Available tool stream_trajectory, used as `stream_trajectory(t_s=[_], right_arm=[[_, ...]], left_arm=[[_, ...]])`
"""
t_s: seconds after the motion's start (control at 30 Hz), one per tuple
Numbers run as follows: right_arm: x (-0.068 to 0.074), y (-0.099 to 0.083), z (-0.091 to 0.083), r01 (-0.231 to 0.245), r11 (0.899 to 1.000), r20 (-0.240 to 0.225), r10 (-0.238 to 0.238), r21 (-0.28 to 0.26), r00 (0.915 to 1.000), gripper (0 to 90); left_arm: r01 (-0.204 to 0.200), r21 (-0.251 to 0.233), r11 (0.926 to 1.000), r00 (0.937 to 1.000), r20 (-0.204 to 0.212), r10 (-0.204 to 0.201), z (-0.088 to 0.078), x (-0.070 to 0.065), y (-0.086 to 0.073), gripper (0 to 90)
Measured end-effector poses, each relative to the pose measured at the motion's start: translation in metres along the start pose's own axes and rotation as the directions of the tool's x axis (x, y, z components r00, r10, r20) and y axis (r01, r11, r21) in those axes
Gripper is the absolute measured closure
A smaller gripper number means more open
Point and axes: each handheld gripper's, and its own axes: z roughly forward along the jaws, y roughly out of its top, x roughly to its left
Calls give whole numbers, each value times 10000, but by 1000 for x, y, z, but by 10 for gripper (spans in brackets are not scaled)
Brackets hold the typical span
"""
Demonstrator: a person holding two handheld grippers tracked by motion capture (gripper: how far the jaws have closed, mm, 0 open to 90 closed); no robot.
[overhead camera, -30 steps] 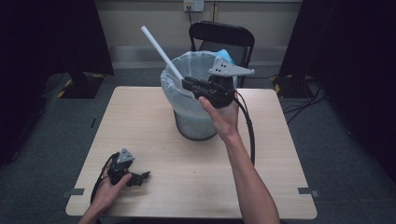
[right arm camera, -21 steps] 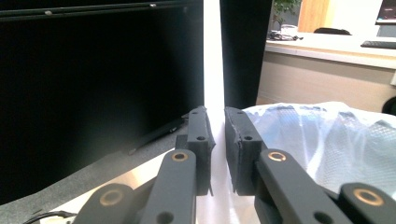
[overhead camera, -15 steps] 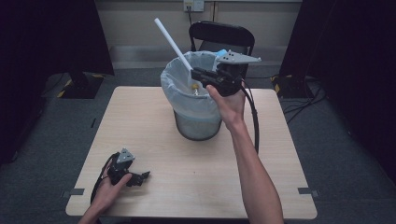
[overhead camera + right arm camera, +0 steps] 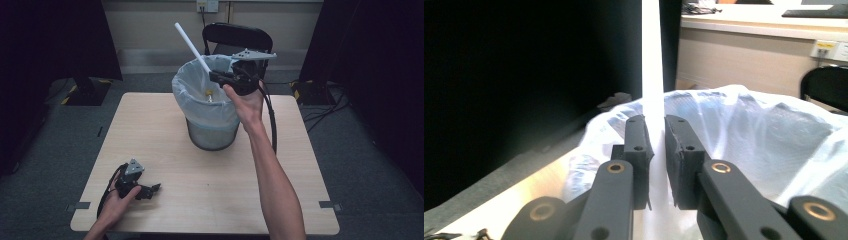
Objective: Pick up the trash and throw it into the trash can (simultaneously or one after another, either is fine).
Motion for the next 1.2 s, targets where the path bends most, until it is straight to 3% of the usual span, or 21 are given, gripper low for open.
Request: stream_trajectory(t_s=[0.13,0.23,0.37,0.83,1.2], right_arm=[[-4,-1,1,-91,9999,313,89,44,9995,799],[-8,-2,2,-277,9995,587,267,153,9979,647],[-11,-4,3,-375,9992,746,365,115,9965,570],[-9,-6,0,-378,9992,545,370,145,9978,386],[-5,-9,-11,-231,9997,485,226,105,9986,309]], left_arm=[[-4,1,10000,10000,3,4,0,0,0,10],[-19,14,10000,10000,-4,19,0,0,0,10],[-45,19,10000,10000,-15,46,0,0,0,10],[-154,64,9999,9999,-42,154,-1,1,0,10],[-164,65,9998,9999,-18,164,-1,1,0,10]])
